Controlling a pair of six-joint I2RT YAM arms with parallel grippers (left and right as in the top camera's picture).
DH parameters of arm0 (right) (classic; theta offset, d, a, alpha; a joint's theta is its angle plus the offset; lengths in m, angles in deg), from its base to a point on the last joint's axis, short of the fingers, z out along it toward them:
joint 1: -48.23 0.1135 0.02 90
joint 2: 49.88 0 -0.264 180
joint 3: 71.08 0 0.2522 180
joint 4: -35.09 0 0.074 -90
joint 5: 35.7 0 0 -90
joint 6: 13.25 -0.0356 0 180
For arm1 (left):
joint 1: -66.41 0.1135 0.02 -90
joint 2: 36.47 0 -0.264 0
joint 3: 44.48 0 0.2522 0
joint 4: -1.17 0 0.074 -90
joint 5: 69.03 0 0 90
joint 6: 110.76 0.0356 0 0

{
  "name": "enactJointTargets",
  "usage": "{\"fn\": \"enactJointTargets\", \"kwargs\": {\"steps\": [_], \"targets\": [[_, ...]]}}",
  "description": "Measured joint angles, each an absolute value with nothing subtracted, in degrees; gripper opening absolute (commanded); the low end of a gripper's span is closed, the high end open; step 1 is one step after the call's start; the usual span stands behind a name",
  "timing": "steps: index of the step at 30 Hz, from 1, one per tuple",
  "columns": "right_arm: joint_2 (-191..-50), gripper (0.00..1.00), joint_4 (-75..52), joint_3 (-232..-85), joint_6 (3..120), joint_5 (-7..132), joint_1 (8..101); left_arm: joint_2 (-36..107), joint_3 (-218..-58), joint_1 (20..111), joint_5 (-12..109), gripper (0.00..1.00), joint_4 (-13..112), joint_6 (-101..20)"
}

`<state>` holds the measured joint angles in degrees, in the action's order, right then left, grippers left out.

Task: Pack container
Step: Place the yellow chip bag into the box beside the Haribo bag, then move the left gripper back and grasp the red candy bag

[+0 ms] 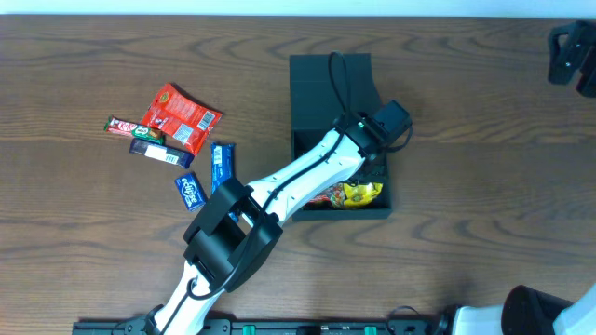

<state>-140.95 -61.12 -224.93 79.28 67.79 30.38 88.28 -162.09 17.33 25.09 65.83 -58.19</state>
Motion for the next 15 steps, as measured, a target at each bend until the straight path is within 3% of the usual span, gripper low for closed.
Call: {"fn": "enactJointTargets", "kwargs": {"steps": [9,15], "targets": [[-140.95,0.99,-61.15,-224.93,79.28,67.79,30.38,86.72,-162.07,18.9,15.77,0.06,68.98,-56.79],[-140.97,0.99,-61.23,-224.93,79.28,67.79,30.38,72.91,-162.14,27.95,5.04,0.06,69.85,-53.88]]}}
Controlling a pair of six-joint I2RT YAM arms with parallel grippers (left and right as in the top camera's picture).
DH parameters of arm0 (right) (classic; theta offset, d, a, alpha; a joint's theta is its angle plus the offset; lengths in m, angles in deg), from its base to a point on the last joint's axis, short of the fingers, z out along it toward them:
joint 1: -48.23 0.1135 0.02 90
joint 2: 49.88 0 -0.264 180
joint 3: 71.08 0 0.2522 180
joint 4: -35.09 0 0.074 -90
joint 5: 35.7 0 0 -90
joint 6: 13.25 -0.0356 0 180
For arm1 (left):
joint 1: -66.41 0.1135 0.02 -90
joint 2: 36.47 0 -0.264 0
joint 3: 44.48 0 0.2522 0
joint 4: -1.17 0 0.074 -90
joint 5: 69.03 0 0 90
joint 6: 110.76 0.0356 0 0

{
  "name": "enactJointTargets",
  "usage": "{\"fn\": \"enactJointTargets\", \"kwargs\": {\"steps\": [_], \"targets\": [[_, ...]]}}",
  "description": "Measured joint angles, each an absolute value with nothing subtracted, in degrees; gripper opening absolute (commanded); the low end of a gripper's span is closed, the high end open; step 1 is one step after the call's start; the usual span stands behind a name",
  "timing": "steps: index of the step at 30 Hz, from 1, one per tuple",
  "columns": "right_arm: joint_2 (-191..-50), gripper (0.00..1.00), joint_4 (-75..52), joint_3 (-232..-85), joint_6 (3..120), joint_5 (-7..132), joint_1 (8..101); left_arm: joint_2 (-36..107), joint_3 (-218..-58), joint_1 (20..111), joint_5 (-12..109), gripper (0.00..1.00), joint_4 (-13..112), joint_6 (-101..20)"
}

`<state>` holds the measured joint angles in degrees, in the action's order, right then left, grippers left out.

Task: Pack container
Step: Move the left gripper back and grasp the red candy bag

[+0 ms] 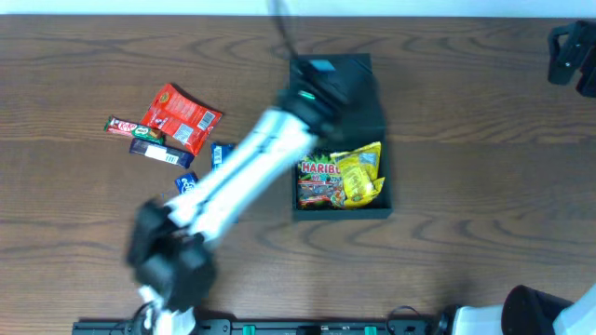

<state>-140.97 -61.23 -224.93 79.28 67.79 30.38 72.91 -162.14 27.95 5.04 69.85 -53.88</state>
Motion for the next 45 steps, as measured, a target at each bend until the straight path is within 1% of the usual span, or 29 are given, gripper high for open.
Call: {"fn": "enactJointTargets", "kwargs": {"steps": [4,5,7,8,9,11,12,13,16,18,22,32,35,36,37,39,40,41,43,44,45], "targets": [[-140.97,0.99,-61.61,-224.93,79.28,67.79,30.38,67.97,-163.3,39.95,2.44,0.06,70.68,-54.49],[-140.97,0.99,-61.63,-224.93,79.26,67.79,30.38,68.23,-163.34,43.88,2.79,0.11,70.86,-55.37],[-140.97,0.99,-61.63,-224.93,79.28,67.79,30.38,70.13,-163.32,50.02,3.78,0.33,70.94,-56.37],[-140.97,0.99,-61.63,-224.93,79.28,67.79,30.38,71.25,-163.32,52.43,4.58,0.34,70.9,-56.81],[-140.97,0.99,-61.67,-224.93,79.28,67.79,30.38,72.58,-163.3,54.92,5.81,0.37,70.86,-57.53],[-140.97,0.99,-61.67,-224.93,79.26,67.79,30.38,75.25,-163.06,59.18,8.78,0.69,70.59,-58.08],[-140.97,0.99,-61.67,-224.93,79.26,67.79,30.38,76.45,-162.9,60.84,10.18,0.81,70.62,-58.49],[-140.97,0.99,-61.69,-224.93,79.28,67.79,30.38,77.52,-162.84,62.18,11.36,0.86,70.62,-58.49],[-140.97,0.99,-61.8,-224.93,79.28,67.79,30.38,80.38,-162.82,65.15,14.46,0.94,70.62,-59.85],[-140.97,0.99,-61.91,-224.93,79.28,67.79,30.38,81.65,-162.79,65.94,15.75,0.98,70.62,-60.99],[-140.97,0.99,-62.31,-224.93,79.26,67.79,30.38,83.84,-162.79,65.98,17.52,0.95,70.42,-64.31],[-140.99,0.99,-62.63,-224.93,79.26,67.79,30.38,91.97,-162.77,65.87,20.91,0.95,69.94,-69.03],[-140.99,0.99,-62.63,-224.93,79.28,67.79,30.38,92.8,-162.77,65.91,20.98,1.0,68.78,-69.01],[-140.99,0.99,-62.61,-224.93,79.26,67.79,30.38,93.13,-162.77,65.94,21.0,0.87,68.43,-69.03],[-140.99,0.99,-62.65,-224.93,79.26,67.79,30.38,93.35,-162.77,65.94,21.0,0.82,68.32,-69.05],[-140.99,0.99,-62.63,-224.93,79.26,67.79,30.38,93.74,-162.77,65.98,21.0,0.8,68.23,-69.1],[-140.99,0.99,-62.63,-224.93,79.26,67.79,30.38,93.83,-162.77,65.98,21.0,0.74,68.21,-69.05],[-140.99,0.99,-62.63,-224.93,79.28,67.79,30.38,93.83,-162.77,65.98,21.0,0.63,68.19,-69.01],[-140.99,0.99,-62.63,-224.93,79.28,67.79,30.38,93.87,-162.77,65.98,20.98,0.48,68.19,-68.96],[-140.99,0.99,-62.63,-224.93,79.28,67.79,30.38,93.87,-162.77,66.0,21.0,0.38,68.23,-68.99],[-140.99,0.99,-62.63,-224.93,79.26,67.79,30.38,93.87,-162.77,66.02,20.96,0.31,68.23,-68.92]]}}
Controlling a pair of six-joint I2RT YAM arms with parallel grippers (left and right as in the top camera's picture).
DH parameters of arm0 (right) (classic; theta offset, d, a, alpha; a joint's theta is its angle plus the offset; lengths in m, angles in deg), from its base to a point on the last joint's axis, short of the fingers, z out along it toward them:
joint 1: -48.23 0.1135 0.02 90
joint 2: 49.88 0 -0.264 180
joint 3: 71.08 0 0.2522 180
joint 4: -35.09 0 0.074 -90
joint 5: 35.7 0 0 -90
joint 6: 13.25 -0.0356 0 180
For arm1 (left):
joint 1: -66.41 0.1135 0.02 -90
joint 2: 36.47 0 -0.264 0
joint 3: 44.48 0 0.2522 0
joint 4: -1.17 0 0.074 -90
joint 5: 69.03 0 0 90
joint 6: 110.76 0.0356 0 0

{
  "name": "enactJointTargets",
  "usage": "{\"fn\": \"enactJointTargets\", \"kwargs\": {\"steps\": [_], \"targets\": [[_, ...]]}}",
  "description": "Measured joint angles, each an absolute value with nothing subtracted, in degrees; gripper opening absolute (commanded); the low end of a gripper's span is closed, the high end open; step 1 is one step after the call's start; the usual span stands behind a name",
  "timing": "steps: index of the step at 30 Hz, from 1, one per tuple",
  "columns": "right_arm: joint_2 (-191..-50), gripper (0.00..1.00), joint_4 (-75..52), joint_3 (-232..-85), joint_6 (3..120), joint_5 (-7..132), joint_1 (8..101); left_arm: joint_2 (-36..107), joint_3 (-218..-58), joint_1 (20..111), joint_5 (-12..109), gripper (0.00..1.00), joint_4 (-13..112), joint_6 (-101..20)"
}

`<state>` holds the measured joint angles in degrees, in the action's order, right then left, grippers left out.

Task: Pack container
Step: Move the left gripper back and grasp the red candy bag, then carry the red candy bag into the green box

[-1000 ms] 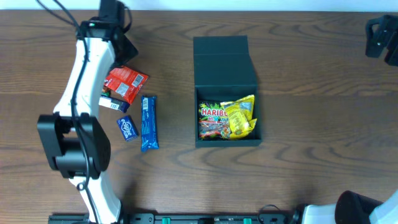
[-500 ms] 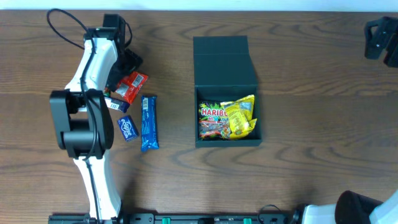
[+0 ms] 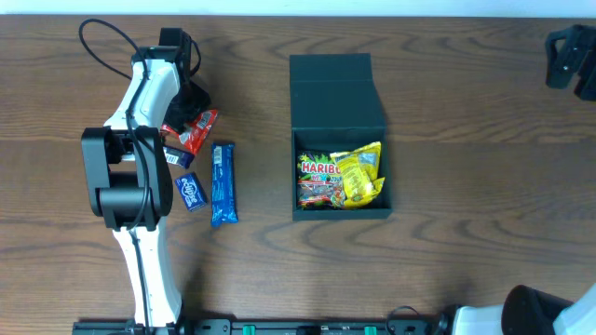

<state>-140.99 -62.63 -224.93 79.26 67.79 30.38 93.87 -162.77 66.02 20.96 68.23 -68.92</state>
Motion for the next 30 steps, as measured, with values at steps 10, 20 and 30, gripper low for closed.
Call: {"fn": "enactJointTargets", "kwargs": {"steps": [10,20,30], "targets": [[-140.99,0.99,-62.52,-224.93,79.28,67.79,30.38,93.87,-163.14,66.35,19.71,0.06,69.78,-67.19],[-140.99,0.99,-61.91,-224.93,79.26,67.79,30.38,93.85,-170.29,65.37,13.81,0.06,79.86,-62.91],[-141.02,0.99,-61.74,-224.93,79.26,67.25,30.38,83.23,-175.69,49.63,8.52,0.06,85.61,-56.66]]}}
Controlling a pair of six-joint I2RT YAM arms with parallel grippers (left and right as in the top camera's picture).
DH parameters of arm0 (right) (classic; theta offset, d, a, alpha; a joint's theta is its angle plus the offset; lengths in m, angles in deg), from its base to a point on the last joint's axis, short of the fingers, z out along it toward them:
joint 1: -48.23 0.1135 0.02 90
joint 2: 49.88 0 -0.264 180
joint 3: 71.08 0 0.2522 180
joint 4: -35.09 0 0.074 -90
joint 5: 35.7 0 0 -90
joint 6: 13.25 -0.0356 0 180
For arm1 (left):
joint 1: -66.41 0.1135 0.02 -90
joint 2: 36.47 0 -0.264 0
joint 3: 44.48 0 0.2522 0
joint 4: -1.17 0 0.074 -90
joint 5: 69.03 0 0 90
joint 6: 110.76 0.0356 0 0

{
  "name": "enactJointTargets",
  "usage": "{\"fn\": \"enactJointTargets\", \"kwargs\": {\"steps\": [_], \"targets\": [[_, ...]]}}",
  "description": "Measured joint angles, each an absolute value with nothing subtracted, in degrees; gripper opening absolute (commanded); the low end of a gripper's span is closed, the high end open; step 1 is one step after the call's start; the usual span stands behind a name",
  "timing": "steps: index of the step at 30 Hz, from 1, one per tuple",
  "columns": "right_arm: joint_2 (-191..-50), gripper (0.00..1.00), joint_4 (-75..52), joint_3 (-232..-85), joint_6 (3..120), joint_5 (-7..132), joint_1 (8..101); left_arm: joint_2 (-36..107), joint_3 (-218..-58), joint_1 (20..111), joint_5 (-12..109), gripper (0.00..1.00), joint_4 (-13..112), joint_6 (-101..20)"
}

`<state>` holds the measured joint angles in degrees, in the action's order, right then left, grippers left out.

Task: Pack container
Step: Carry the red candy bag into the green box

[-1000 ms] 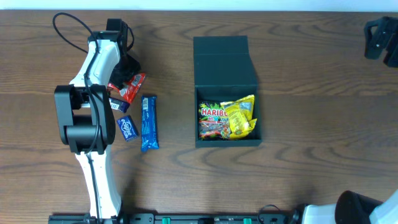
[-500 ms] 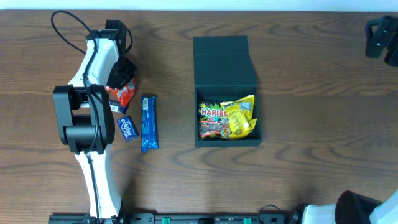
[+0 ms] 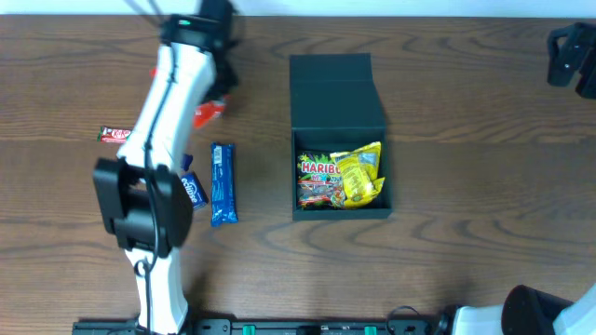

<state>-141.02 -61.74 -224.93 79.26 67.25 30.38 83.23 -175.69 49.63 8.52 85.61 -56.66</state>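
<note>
The black container (image 3: 388,177) stands mid-table with its lid (image 3: 335,88) folded open behind it. Inside lie a Haribo bag (image 3: 317,181) and a yellow candy bag (image 3: 358,172). My left gripper (image 3: 219,88) is at the far left of the table, left of the lid, shut on the red snack packet (image 3: 209,113), which shows on both sides of the arm. A KitKat bar (image 3: 116,135), a long blue bar (image 3: 222,183) and a small blue packet (image 3: 193,191) lie on the wood. My right gripper (image 3: 570,54) sits dark at the far right edge.
The white left arm (image 3: 163,121) stretches from the front edge across the loose snacks and covers part of them. Brown table (image 3: 466,140) runs right of the container.
My left gripper has moved up and to the right with the red packet, which now sits closer to the lid. The KitKat has shifted slightly. The dark bar is now hidden under the arm.
My left gripper was inside the container over the candy. Then it was drawn back over the lid, leaving the Haribo and yellow bags inside. Later it was down on the red packet among the snacks at left, and now holds it nearer the container.
</note>
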Motion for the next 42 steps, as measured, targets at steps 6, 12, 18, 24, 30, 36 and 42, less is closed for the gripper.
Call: {"fn": "enactJointTargets", "kwargs": {"steps": [6,12,18,24,30,36,42], "targets": [[-141.02,0.99,-60.67,-224.93,79.26,66.92,28.46,82.16,-174.97,35.58,8.56,0.06,88.45,-56.77],[-141.02,0.99,-60.67,-224.93,79.28,66.81,25.99,82.16,-174.86,27.03,8.96,0.06,90.09,-57.21],[-140.99,0.99,-60.4,-224.93,79.26,66.79,25.84,82.16,-169.44,21.35,11.58,0.06,87.99,-58.19],[-140.99,0.99,-60.21,-224.93,79.26,66.74,25.81,82.2,-162.14,20.43,16.26,0.06,83.16,-58.1],[-140.99,0.99,-60.1,-224.93,79.26,66.72,25.81,82.24,-161.96,19.36,15.84,0.06,80.43,-55.37],[-140.99,0.99,-60.1,-224.93,79.26,66.72,25.79,82.24,-161.68,18.62,15.77,0.06,79.53,-54.8],[-140.99,0.99,-60.1,-224.93,79.26,66.7,25.79,82.24,-156.89,18.99,15.67,0.06,76.19,-55.06]]}}
